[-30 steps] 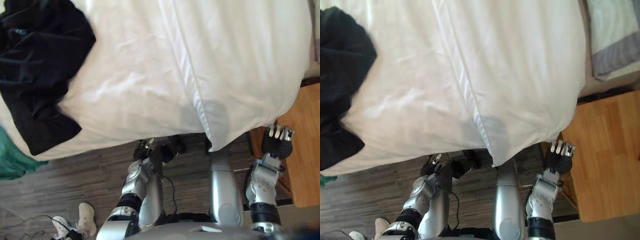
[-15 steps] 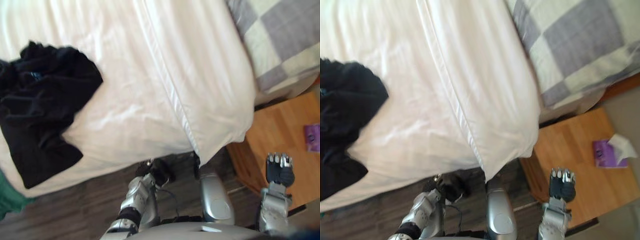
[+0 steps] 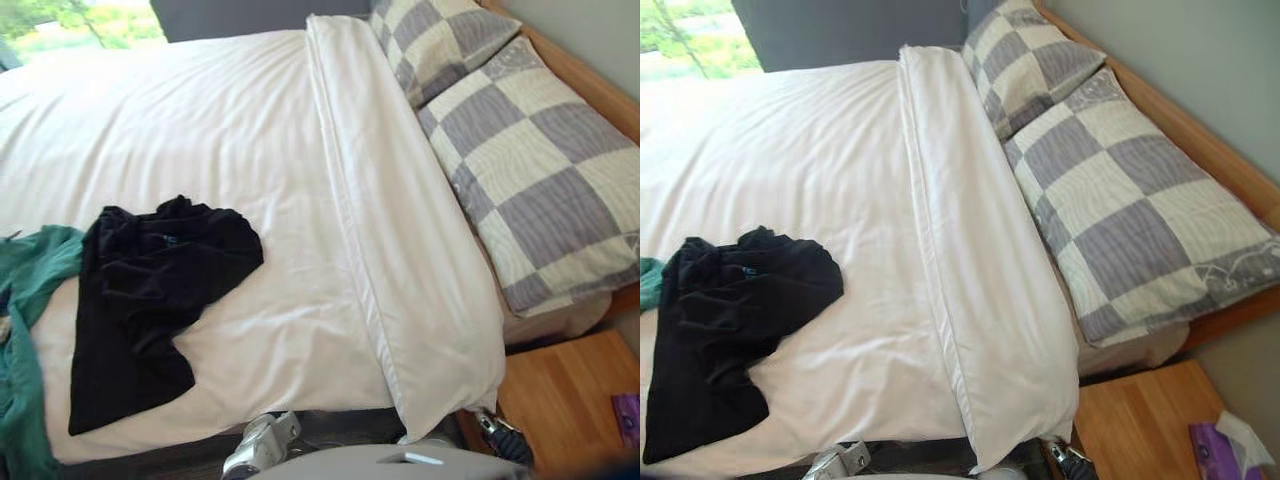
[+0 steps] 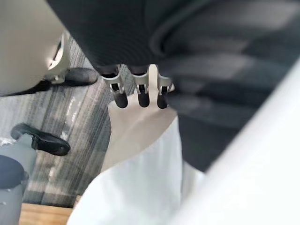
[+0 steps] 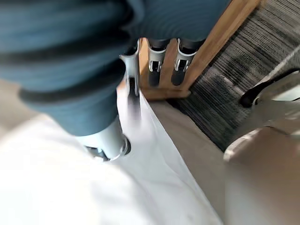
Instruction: Tidy the bed and pick cloth on bed and put in laundry
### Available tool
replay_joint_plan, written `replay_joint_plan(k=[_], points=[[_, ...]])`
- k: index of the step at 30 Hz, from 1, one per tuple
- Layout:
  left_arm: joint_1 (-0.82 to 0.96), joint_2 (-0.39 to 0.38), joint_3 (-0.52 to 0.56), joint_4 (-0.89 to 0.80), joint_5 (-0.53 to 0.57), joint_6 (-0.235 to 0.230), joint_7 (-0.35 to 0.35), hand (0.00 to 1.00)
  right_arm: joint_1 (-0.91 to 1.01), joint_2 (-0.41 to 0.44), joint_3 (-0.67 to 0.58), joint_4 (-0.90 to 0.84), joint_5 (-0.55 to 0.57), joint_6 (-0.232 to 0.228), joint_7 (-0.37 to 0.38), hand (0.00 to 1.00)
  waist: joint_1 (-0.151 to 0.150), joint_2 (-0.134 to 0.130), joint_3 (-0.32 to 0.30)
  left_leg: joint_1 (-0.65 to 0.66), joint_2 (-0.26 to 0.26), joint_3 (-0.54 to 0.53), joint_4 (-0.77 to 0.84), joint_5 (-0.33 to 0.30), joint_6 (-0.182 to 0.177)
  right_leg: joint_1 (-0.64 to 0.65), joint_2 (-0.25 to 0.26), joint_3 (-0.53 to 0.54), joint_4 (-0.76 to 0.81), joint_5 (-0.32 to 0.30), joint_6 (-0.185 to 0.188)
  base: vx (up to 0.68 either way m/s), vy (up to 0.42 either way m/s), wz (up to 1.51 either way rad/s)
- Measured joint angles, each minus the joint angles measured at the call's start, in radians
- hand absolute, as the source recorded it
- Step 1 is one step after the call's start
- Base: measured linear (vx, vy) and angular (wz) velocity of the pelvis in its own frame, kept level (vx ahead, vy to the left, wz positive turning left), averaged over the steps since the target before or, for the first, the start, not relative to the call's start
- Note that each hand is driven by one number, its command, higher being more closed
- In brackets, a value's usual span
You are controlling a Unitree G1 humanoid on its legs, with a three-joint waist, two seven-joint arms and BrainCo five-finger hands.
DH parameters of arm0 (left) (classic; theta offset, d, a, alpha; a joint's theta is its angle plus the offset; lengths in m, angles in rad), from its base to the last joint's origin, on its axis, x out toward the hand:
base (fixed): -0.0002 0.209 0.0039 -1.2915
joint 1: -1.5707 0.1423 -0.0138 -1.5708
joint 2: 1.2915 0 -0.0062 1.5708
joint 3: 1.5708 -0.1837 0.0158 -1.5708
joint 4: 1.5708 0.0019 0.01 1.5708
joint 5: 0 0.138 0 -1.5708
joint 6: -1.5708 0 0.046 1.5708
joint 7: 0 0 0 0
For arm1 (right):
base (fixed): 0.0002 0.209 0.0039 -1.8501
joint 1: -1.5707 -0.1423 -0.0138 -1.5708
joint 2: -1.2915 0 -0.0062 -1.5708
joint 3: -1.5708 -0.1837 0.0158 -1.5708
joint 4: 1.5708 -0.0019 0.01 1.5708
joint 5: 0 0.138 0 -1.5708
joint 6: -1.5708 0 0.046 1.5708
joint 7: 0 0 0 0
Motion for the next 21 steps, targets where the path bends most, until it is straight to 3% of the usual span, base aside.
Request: replay_joint_plan(k=[3,8,10,12,13,16,18,20,21], points=[[0.002,0.011,-0.039,0.003,0.017,-0.018,-0.004,0.0,-0.006,0.0,0.004,0.043,-0.061,0.002,0.02,0.0,0.017,-0.002,0.0,0.011,-0.002,-0.031,-0.012,0.014,0.009,0.015,0.002,-0.014,0.004,0.004,-0.006,-0.07,-0.061,0.2],[0.01,0.037,-0.08,0.007,0.039,-0.063,0.01,0.0,-0.03,0.0,0.004,0.08,-0.061,0.037,0.054,0.0,0.018,-0.013,0.014,0.016,-0.024,-0.067,-0.003,0.028,0.029,0.048,-0.02,-0.034,-0.017,0.002,-0.009,-0.14,-0.016,0.14],[0.009,0.047,-0.079,0.004,0.034,-0.074,0.046,0.0,-0.057,-0.004,0.009,0.08,-0.062,0.048,0.065,0.0,0.02,-0.015,0.047,-0.004,-0.033,-0.084,0.059,0.01,0.044,0.06,-0.038,-0.045,-0.026,-0.007,-0.032,-0.22,0.002,0.16],[0.009,0.046,-0.08,0.002,0.034,-0.077,0.06,0.0,-0.062,-0.011,0.011,0.08,-0.061,0.053,0.065,0.0,0.019,-0.005,0.063,-0.032,-0.027,-0.111,0.115,-0.02,0.061,0.061,-0.045,-0.059,-0.017,-0.017,-0.041,-0.24,0.019,0.37],[0.014,0.05,-0.079,0.0,0.034,-0.082,0.084,0.0,-0.062,-0.019,0.012,0.08,-0.057,0.059,0.057,0.0,0.021,0.02,0.077,-0.066,-0.019,-0.132,0.184,-0.061,0.07,0.062,-0.058,-0.087,0.009,-0.029,-0.03,-0.18,0.054,0.41],[0.083,0.058,-0.036,0.004,0.039,-0.099,0.088,0.0,-0.052,-0.033,0.003,0.082,-0.002,0.058,0.043,0.0,0.021,0.044,0.081,-0.084,-0.024,-0.141,0.226,-0.104,0.069,0.063,-0.081,-0.101,0.057,-0.041,-0.021,-0.14,0.091,0.24],[0.109,0.066,0.009,0.003,0.044,-0.118,0.087,0.0,-0.032,-0.035,-0.019,0.077,0.02,0.058,0.036,0.0,0.021,0.039,0.081,-0.081,-0.029,-0.11,0.226,-0.108,0.067,0.046,-0.108,-0.097,0.108,-0.058,-0.02,-0.03,0.059,0.14],[0.141,0.081,0.028,0.008,0.044,-0.13,0.077,0.0,-0.023,-0.037,-0.084,0.075,0.022,0.056,0.039,0.0,0.019,0.023,0.089,-0.073,-0.015,-0.039,0.273,-0.133,0.002,0.039,-0.146,-0.085,0.147,-0.085,-0.027,0.0,0.073,0.05],[0.142,0.084,0.054,0.013,0.043,-0.141,0.062,0.0,-0.024,-0.043,-0.12,0.077,0.024,0.054,0.039,0.0,0.018,0.004,0.096,-0.103,0.016,-0.048,0.399,-0.151,0.06,0.037,-0.189,-0.082,0.169,-0.092,-0.035,-0.01,0.079,-0.12]])
